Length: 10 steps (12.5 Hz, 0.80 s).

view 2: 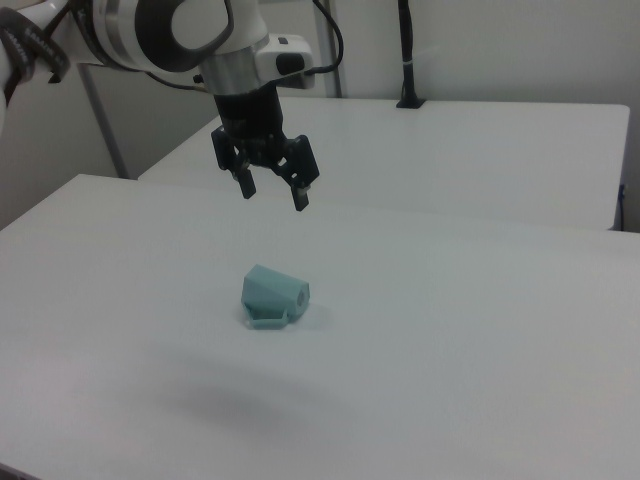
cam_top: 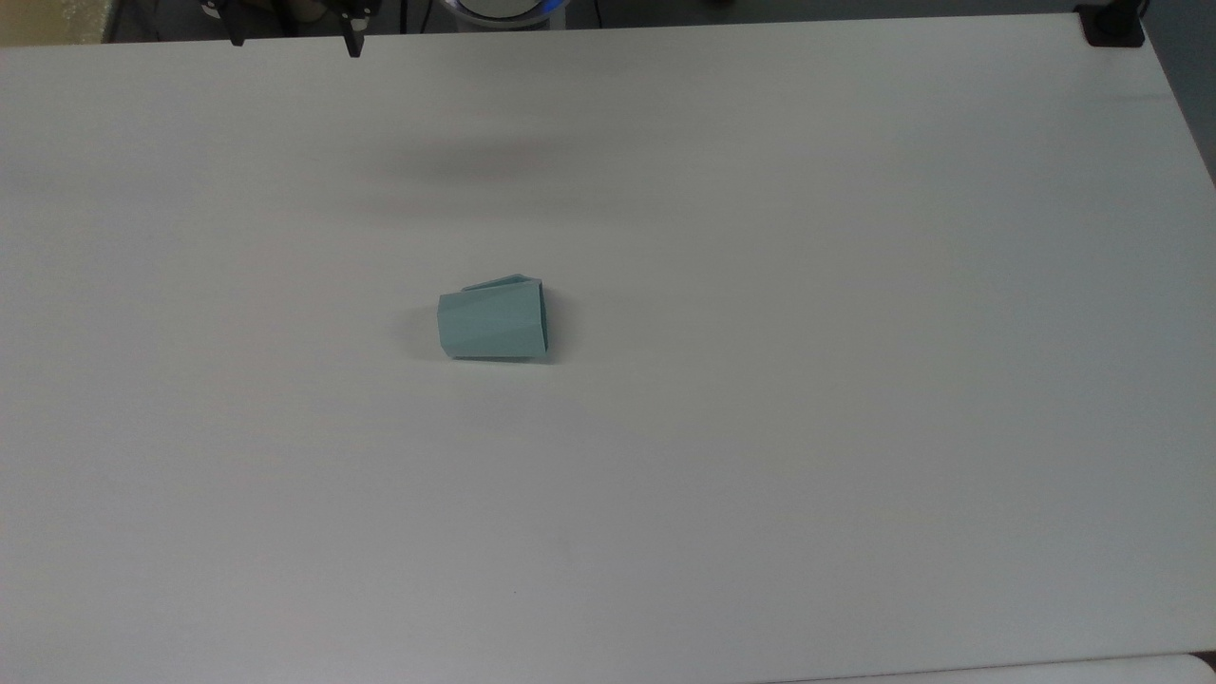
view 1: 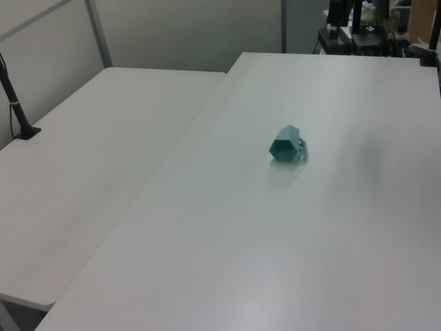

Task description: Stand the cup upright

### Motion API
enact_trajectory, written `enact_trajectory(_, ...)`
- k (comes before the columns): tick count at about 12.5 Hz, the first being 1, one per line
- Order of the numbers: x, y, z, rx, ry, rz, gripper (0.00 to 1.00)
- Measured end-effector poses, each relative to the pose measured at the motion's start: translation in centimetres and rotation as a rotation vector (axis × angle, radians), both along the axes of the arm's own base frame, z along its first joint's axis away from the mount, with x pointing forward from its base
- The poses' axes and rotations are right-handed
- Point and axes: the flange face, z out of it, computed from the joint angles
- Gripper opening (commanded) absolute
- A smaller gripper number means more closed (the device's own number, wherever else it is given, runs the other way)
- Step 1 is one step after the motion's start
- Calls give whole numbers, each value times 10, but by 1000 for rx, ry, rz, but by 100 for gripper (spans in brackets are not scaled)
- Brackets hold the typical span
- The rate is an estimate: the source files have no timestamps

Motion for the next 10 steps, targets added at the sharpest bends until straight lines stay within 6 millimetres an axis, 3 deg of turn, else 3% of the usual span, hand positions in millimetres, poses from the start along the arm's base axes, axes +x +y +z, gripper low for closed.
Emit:
enact_trajectory(2, 3, 22, -5, -2, 10, 18, 100)
enact_trajectory(7, 25, 118, -30, -108, 18, -3, 100)
enact_trajectory(10, 41, 175, -59, -223, 6, -26, 99)
